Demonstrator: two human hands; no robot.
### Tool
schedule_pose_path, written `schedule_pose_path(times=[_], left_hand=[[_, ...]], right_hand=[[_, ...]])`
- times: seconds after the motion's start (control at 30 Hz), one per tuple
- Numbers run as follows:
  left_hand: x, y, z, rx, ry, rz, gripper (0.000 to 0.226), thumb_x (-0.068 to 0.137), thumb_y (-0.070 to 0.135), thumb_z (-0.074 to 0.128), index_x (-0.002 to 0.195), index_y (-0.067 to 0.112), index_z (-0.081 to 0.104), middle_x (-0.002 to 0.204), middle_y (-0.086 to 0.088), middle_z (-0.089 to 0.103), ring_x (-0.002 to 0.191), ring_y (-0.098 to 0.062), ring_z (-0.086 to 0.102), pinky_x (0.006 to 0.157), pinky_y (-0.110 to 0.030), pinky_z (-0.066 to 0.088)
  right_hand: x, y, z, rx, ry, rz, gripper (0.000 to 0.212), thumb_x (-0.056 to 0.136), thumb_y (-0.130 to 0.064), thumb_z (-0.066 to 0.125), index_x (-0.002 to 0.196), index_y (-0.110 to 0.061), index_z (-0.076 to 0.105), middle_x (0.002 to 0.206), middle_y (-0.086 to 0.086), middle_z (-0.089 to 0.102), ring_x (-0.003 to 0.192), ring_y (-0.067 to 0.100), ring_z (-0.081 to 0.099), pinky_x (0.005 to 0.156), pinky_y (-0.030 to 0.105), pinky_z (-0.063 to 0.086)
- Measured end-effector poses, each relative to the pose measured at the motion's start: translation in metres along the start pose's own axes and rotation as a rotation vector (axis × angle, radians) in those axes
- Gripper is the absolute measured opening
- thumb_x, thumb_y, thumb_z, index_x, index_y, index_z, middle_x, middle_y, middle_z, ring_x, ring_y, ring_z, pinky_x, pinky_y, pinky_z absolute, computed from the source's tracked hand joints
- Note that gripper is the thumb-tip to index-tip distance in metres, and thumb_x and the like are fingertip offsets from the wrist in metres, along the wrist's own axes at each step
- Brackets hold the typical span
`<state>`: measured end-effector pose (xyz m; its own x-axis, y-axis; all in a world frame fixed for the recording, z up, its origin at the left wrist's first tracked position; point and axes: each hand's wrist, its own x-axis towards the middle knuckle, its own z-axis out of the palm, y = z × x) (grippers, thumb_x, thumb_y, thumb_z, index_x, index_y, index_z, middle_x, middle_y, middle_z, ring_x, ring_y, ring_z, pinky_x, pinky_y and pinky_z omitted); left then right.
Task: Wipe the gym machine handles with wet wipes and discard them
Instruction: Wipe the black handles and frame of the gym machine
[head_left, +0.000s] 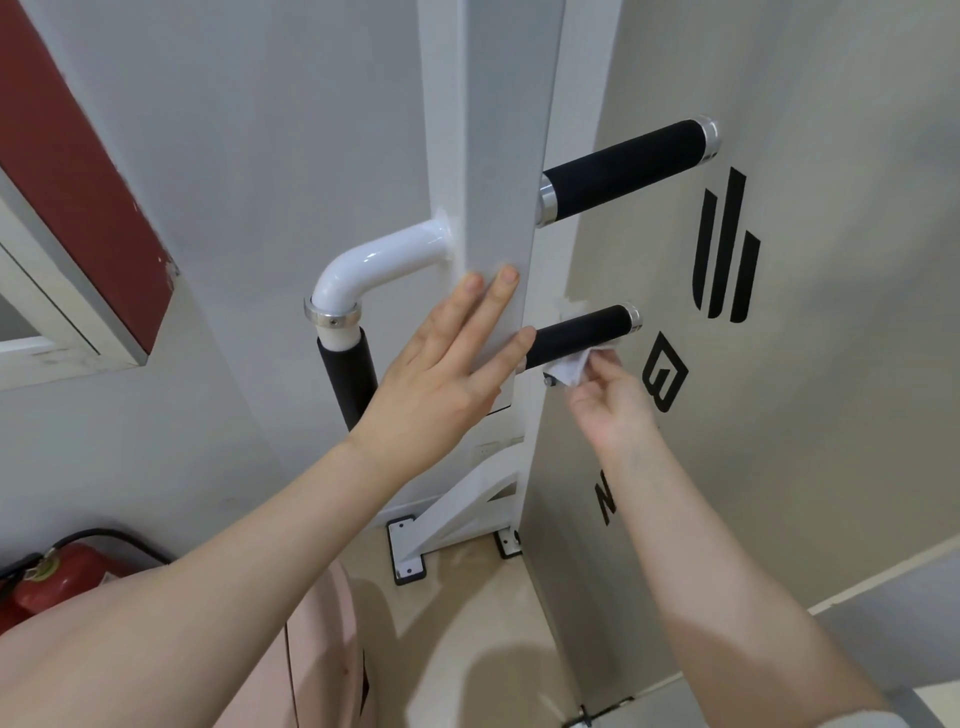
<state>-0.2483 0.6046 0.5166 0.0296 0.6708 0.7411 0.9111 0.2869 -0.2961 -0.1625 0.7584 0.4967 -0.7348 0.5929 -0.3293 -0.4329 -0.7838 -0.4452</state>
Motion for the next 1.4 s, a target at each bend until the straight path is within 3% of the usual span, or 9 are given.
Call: schedule_pose_path(times=[0.17,0.33,0.5,0.63,0.83,1.0,1.1,1.23,1.4], left_hand=[[0.001,0.004,0.005,0.022,0.006,-0.031,0.034,0.087,0.012,0.052,0.120,0.011,0.061,0.144,-0.017,0.021,0.143,-0.022,-0.016,0.106,-0.041,0.025],[-0.001,0.003,0.006,0.068,-0.004,-0.034,0.042,0.092,0.020,0.043,0.132,0.011,0.044,0.145,-0.015,0.020,0.143,-0.022,-0.016,0.107,-0.041,0.024],[-0.001,0.000,0.002,0.182,-0.059,-0.025,0.079,0.083,0.028,0.055,0.142,0.001,0.011,0.152,-0.014,0.009,0.142,-0.024,-0.017,0.117,-0.037,0.006],[-0.004,-0.003,0.003,0.238,-0.047,-0.005,0.078,0.084,0.030,0.055,0.142,0.001,0.012,0.155,-0.014,-0.009,0.143,-0.025,-0.016,0.116,-0.037,0.005],[-0.002,-0.007,0.000,0.267,-0.070,0.031,0.082,0.083,0.038,0.056,0.143,0.002,0.013,0.154,-0.013,-0.007,0.143,-0.024,-0.015,0.115,-0.036,0.006],[-0.003,0.002,-0.002,0.271,-0.040,0.033,0.082,0.084,0.039,0.056,0.142,0.002,0.013,0.155,-0.012,-0.013,0.143,-0.025,-0.015,0.116,-0.035,0.002],[-0.002,0.004,-0.004,0.267,-0.050,0.031,0.084,0.082,0.039,0.058,0.143,0.003,0.012,0.155,-0.012,-0.010,0.143,-0.024,-0.016,0.116,-0.035,0.000],[-0.003,0.003,-0.002,0.280,-0.049,0.025,0.083,0.083,0.039,0.058,0.143,0.003,0.013,0.155,-0.012,-0.011,0.143,-0.025,-0.016,0.116,-0.036,0.003],[-0.003,0.001,0.001,0.276,-0.040,0.027,0.078,0.085,0.038,0.052,0.143,0.001,0.014,0.155,-0.011,-0.016,0.143,-0.026,-0.015,0.116,-0.037,0.005]], right_hand=[[-0.014,0.017,0.005,-0.369,-0.111,0.057,0.021,0.092,0.005,0.040,0.094,-0.004,0.060,0.093,0.013,0.064,0.091,0.020,0.062,0.093,0.031,0.047],[-0.008,0.005,-0.010,-0.743,0.353,-0.595,0.023,0.088,0.000,0.044,0.078,-0.015,0.058,0.079,0.000,0.059,0.075,0.015,0.055,0.076,0.026,0.044],[-0.004,0.001,-0.001,-1.687,-0.242,-1.222,0.043,0.076,0.007,0.035,0.104,-0.001,0.067,0.105,0.009,0.068,0.104,0.026,0.059,0.098,0.029,0.037],[-0.008,-0.010,0.036,-2.020,-0.670,-0.854,0.034,0.078,0.006,0.031,0.081,-0.012,0.060,0.070,-0.011,0.052,0.081,0.019,0.056,0.109,0.037,0.023],[0.004,-0.045,0.045,-2.212,-0.152,-0.637,0.034,0.085,-0.002,0.039,0.101,-0.016,0.065,0.092,0.008,0.064,0.082,0.026,0.056,0.071,0.033,0.046],[-0.007,-0.024,0.047,-2.374,-0.618,-0.580,0.033,0.081,0.000,0.039,0.102,-0.017,0.059,0.100,0.005,0.064,0.094,0.027,0.057,0.074,0.035,0.046],[0.005,-0.052,0.049,-2.273,-0.417,-0.330,0.039,0.080,-0.001,0.040,0.101,-0.024,0.063,0.098,0.004,0.065,0.093,0.026,0.058,0.076,0.035,0.048],[-0.004,-0.043,0.043,-2.384,-0.411,-0.587,0.028,0.073,0.001,0.043,0.085,-0.022,0.054,0.078,-0.004,0.053,0.081,0.023,0.050,0.060,0.029,0.034],[0.002,-0.023,0.031,-2.232,-0.680,-0.804,0.044,0.069,-0.006,0.032,0.101,-0.008,0.062,0.100,0.008,0.064,0.095,0.031,0.054,0.094,0.038,0.038]])
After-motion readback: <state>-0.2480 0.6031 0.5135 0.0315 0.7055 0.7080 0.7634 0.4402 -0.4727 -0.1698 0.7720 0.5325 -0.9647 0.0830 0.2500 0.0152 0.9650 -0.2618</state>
